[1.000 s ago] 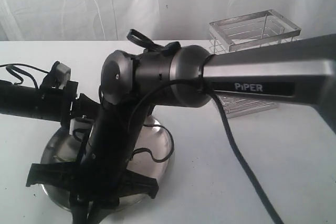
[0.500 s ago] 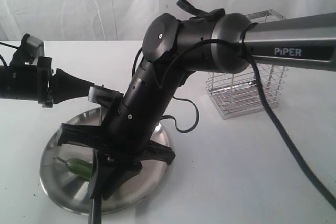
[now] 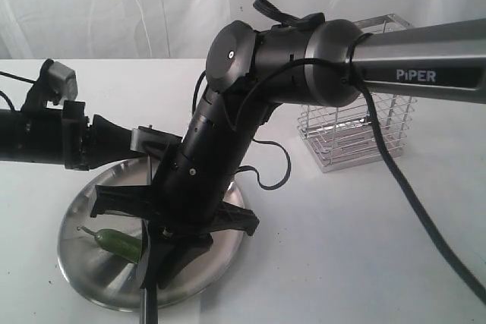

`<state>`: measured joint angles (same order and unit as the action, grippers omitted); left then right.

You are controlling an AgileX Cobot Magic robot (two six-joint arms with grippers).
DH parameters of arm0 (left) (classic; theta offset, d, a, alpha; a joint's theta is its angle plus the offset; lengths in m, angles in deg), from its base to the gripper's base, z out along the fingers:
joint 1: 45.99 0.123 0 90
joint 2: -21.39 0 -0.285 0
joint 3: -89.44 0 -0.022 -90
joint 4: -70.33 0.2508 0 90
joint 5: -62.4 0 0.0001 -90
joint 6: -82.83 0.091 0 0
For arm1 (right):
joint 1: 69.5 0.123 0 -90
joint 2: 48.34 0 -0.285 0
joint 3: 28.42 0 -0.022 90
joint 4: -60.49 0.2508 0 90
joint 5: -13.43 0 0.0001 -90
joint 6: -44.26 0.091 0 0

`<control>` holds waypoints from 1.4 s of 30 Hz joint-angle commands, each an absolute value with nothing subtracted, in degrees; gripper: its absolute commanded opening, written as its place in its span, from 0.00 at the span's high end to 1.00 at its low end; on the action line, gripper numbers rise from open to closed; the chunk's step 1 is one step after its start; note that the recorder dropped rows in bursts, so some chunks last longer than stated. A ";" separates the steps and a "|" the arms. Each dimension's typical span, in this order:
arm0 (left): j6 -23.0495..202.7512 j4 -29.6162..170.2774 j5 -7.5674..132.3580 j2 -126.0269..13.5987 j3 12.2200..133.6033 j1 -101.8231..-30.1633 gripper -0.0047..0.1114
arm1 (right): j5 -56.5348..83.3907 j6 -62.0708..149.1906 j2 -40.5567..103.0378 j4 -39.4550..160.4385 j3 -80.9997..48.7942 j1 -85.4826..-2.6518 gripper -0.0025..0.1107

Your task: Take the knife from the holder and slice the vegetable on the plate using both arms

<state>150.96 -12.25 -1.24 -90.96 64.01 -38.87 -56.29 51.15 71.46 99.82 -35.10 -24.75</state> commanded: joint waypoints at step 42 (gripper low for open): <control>151.65 -6.66 9.35 -85.54 63.54 -46.89 0.96 | -51.10 49.31 70.96 100.54 -35.10 -24.86 0.98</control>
<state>151.67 -6.50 9.79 -86.04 63.97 -46.69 -51.80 50.23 71.46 100.13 -35.10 -24.75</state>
